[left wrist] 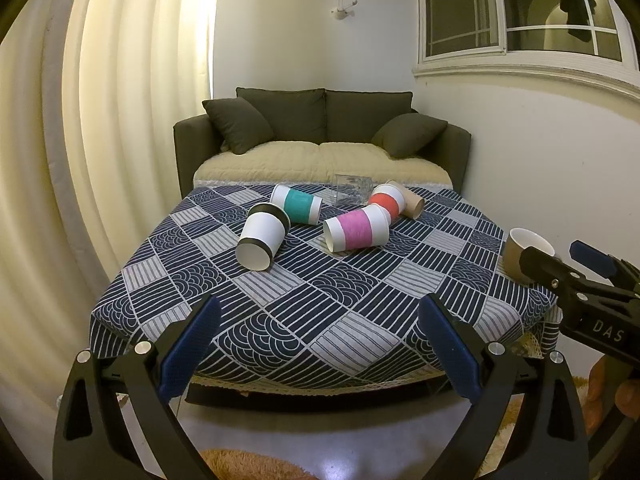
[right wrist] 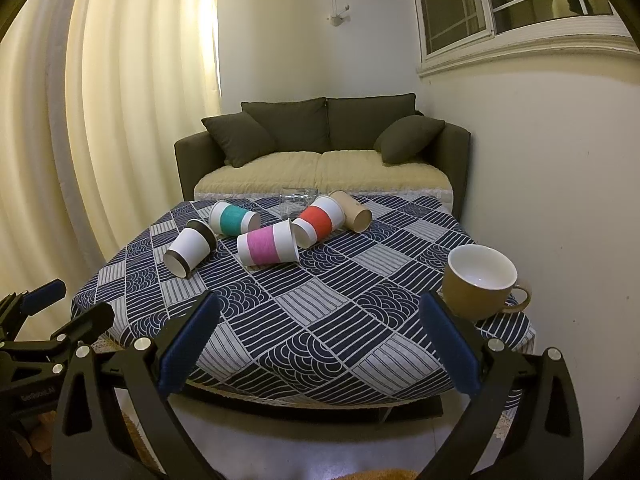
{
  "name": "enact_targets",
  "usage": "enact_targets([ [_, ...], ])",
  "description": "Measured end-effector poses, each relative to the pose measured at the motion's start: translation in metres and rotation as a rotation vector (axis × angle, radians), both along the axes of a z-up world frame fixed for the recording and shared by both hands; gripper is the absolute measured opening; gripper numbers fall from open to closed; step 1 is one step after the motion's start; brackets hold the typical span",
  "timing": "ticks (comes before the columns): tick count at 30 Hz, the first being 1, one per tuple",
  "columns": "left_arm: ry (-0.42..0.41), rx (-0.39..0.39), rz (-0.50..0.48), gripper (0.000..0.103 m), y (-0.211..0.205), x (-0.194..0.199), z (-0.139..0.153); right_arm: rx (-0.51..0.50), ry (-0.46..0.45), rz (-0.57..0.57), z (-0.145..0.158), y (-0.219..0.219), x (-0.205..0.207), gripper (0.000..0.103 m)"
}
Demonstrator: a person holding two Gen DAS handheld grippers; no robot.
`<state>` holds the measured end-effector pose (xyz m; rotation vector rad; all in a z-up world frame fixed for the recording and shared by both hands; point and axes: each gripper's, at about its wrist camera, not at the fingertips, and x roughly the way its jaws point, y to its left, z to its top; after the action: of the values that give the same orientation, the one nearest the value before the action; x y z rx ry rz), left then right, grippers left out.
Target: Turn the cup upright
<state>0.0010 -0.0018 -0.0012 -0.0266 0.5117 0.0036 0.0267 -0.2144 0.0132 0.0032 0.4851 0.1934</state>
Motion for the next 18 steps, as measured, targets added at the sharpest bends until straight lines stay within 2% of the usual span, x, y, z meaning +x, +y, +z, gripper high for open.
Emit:
enact_targets([
  [18,0.003,0.003,0.000,0.097,-0.0007,-0.0010,0.0011,0.001,-0.010,-0.002,0.0007,0.0004,-0.0020,0.099],
])
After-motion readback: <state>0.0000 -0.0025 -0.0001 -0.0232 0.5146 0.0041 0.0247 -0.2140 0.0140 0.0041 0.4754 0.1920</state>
